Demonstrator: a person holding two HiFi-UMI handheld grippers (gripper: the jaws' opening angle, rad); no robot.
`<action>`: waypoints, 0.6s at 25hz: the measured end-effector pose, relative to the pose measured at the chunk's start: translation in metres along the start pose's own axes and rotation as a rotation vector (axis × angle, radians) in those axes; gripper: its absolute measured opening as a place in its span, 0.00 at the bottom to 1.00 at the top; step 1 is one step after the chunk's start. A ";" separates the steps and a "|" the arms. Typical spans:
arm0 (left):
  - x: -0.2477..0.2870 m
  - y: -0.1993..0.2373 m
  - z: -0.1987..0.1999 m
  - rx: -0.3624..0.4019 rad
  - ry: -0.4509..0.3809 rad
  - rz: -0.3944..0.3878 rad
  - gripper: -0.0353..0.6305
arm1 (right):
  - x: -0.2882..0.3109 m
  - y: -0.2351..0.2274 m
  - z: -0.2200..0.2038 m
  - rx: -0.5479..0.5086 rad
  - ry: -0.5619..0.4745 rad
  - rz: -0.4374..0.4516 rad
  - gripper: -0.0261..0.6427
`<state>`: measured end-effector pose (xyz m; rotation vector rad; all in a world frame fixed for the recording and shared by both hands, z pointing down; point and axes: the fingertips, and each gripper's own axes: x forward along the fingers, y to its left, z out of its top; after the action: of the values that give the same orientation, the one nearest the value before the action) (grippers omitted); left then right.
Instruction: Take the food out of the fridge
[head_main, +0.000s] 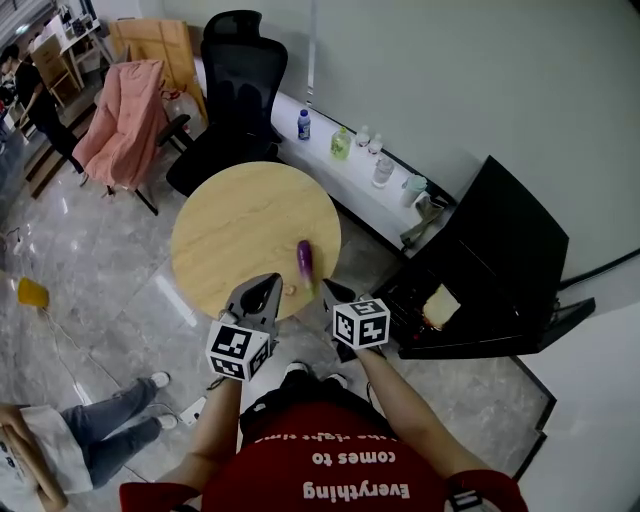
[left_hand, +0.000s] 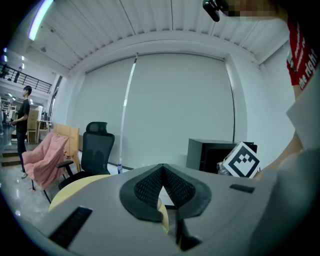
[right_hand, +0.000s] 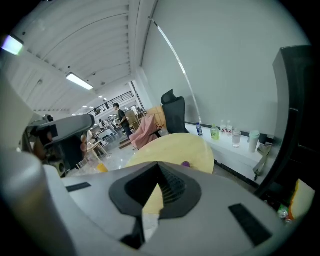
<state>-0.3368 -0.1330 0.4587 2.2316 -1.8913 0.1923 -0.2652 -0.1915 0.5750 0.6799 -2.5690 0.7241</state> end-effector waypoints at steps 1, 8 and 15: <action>0.000 -0.002 0.000 0.008 0.002 0.002 0.06 | -0.003 0.000 0.000 0.006 -0.005 -0.003 0.06; 0.002 -0.025 -0.002 0.053 0.029 -0.049 0.06 | -0.040 -0.003 -0.001 0.070 -0.076 -0.027 0.06; 0.029 -0.068 0.004 0.071 0.033 -0.193 0.06 | -0.088 -0.023 -0.002 0.146 -0.173 -0.107 0.06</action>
<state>-0.2648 -0.1508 0.4559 2.4246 -1.6641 0.2660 -0.1809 -0.1769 0.5433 0.9567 -2.6275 0.8572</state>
